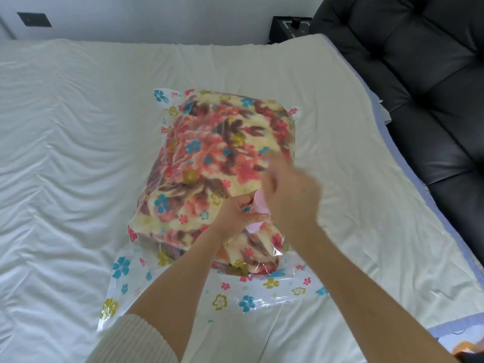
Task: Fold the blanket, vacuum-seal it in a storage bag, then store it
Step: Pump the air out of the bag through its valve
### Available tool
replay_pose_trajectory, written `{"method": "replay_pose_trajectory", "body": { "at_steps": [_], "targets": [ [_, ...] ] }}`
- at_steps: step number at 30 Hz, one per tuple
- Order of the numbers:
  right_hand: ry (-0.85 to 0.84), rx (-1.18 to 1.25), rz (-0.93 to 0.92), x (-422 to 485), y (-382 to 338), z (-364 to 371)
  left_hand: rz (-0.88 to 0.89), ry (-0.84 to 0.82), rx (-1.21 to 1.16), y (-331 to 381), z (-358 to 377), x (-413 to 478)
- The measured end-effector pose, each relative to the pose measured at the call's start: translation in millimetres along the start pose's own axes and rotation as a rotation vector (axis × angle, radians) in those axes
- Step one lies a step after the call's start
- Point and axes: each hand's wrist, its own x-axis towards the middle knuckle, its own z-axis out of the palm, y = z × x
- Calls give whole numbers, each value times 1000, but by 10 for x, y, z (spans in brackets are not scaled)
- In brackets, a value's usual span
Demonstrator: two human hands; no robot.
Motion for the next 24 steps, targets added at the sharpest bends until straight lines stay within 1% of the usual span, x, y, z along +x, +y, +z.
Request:
{"method": "replay_pose_trajectory", "body": {
  "at_steps": [2,3,5,6,7,8,9,10,12,13,14,16,17,18,20,21,22,23,24],
  "targets": [
    [-76,-131,23,-51,154,249,-6,-8,25,-7,19,-16],
    [-81,-162,-14,-18,154,243,-9,0,12,4,9,-8],
    [-86,-126,-27,139,22,-13,-4,6,-32,11,-9,20],
    [-29,-92,-68,228,-34,-173,6,10,-37,5,-20,46],
    [75,-62,-69,279,-94,-327,9,11,-33,-1,-21,61],
    [199,-26,-41,295,-88,-355,3,5,-31,-14,-11,69],
    [286,17,-13,270,-51,-321,-9,1,-24,-4,0,62],
    [248,30,9,166,30,-179,-17,-2,-11,-12,10,49],
    [9,-76,-17,-112,107,234,-10,-12,29,-35,26,14],
    [-58,-136,-35,-152,151,339,-10,-9,34,-42,32,-11],
    [-88,-165,-54,-110,164,321,-8,-1,31,-48,23,-17],
    [-128,-174,-98,97,64,8,-2,14,16,-26,-1,13],
    [-91,-152,-146,222,-4,-191,10,17,26,-3,-14,41],
    [14,-114,-173,326,-72,-369,19,15,44,7,-28,69],
    [233,-28,-89,396,-88,-458,17,7,51,35,-24,85],
    [268,-44,-48,323,-22,-315,13,7,48,34,-22,84],
    [165,-55,-6,193,42,-100,8,8,44,11,-15,74],
    [23,-92,-4,26,36,139,5,9,41,-8,-6,54],
    [-26,-166,-8,-47,112,297,-2,5,32,-23,12,35]
  ]
}}
